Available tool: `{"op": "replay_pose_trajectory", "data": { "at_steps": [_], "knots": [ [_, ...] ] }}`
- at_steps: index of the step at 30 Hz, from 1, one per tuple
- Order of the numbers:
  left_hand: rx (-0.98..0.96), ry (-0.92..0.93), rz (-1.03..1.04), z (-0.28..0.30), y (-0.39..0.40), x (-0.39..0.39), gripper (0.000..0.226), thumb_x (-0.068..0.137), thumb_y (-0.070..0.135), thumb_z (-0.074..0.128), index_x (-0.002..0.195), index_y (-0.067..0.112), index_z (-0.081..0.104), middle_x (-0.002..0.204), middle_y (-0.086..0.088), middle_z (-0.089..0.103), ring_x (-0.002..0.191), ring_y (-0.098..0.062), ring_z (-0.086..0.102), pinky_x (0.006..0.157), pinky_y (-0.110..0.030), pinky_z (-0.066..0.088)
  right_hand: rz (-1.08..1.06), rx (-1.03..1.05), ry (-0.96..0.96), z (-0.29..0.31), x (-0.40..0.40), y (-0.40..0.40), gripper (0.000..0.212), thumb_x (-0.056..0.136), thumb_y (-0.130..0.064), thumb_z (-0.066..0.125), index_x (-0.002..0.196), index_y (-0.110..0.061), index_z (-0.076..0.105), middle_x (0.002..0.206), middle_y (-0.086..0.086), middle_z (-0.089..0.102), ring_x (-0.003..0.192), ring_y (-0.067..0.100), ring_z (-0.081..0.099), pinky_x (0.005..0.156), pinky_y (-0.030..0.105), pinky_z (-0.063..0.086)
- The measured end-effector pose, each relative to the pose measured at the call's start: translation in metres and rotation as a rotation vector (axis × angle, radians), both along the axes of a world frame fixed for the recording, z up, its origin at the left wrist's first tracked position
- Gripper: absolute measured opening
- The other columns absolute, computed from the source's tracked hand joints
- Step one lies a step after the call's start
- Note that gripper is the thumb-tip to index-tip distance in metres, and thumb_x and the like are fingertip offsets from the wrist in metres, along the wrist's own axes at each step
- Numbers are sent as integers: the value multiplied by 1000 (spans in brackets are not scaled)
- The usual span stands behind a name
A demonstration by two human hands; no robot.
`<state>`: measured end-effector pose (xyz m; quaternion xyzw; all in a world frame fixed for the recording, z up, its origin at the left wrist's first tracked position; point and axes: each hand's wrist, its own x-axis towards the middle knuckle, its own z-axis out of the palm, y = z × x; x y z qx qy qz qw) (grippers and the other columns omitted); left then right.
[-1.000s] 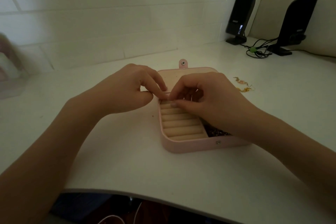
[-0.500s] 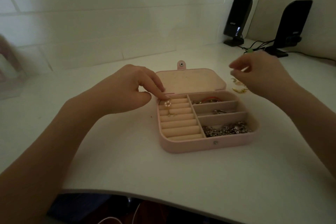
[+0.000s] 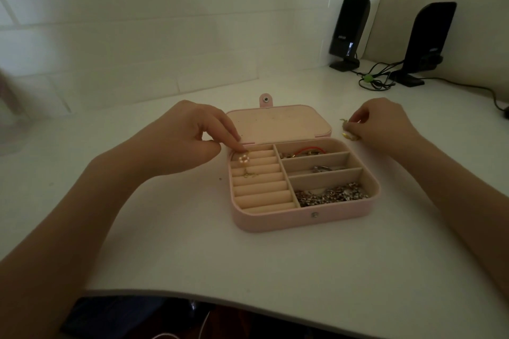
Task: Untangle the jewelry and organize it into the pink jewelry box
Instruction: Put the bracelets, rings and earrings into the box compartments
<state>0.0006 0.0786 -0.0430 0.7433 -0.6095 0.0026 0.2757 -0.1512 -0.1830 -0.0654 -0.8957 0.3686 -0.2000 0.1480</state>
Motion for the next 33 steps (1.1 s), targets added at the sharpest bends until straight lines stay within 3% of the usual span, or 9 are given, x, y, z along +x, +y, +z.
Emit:
{"op": "replay_pose_trajectory", "data": {
  "at_steps": [4, 7, 10, 14, 18, 23, 26, 33],
  "knots": [
    [-27, 37, 5, 2, 0, -3, 52, 61, 9, 44, 92, 43, 70, 90, 17, 70, 73, -18, 60, 56, -26, 42, 22, -32, 22, -1, 1, 2, 28, 93, -17, 54, 93, 7, 67, 97, 25, 66, 87, 35, 58, 78, 39, 43],
    [-79, 85, 28, 4, 1, -5, 52, 62, 9, 45, 87, 48, 70, 88, 16, 70, 69, -25, 59, 56, -40, 42, 19, -35, -53, -4, 2, -2, 27, 95, -20, 51, 94, 2, 67, 95, 14, 67, 81, 23, 56, 73, 32, 40],
    [-124, 123, 51, 6, 2, -8, 47, 64, 10, 47, 81, 47, 71, 86, 17, 70, 69, -27, 60, 60, -44, 42, 41, 86, -202, 0, 1, -3, 24, 95, -24, 52, 96, -5, 66, 90, 5, 66, 80, 18, 58, 74, 30, 45],
    [-178, 165, 93, 5, 0, -12, 42, 68, 8, 49, 81, 42, 69, 83, 12, 71, 76, -15, 62, 65, -39, 45, 134, 359, -422, 15, -3, 12, 15, 94, -25, 52, 96, -15, 64, 79, -4, 64, 68, 6, 57, 60, 18, 43],
    [-217, 249, 151, 4, -10, -16, 44, 80, -3, 55, 85, 38, 69, 83, 17, 72, 80, 1, 64, 75, -34, 51, 220, 633, -519, 33, -7, 32, 16, 93, -26, 54, 91, -14, 65, 79, -1, 65, 64, 6, 57, 61, 20, 48],
    [-226, 370, 130, 17, -36, -34, 19, 86, 29, 63, 103, 29, 69, 93, 14, 71, 90, 2, 65, 87, -25, 50, 474, 852, -447, 43, -9, 58, 14, 89, -20, 57, 88, -9, 66, 68, -1, 62, 58, 5, 55, 59, 16, 49],
    [-173, 479, 72, 20, -52, -45, 25, 80, 37, 67, 102, 24, 70, 87, 10, 73, 84, 1, 66, 81, -21, 51, 571, 887, -400, 46, -10, 69, 18, 87, -18, 59, 92, -3, 66, 66, -1, 63, 57, 4, 57, 57, 12, 50],
    [-334, 702, 76, 7, -58, -45, 13, 75, 12, 75, 87, 10, 70, 73, -5, 74, 71, -14, 71, 67, -21, 55, 541, 1022, -399, 46, -10, 75, 18, 82, -16, 65, 96, -6, 64, 79, 7, 69, 67, 14, 68, 61, 20, 57]
  ]
}}
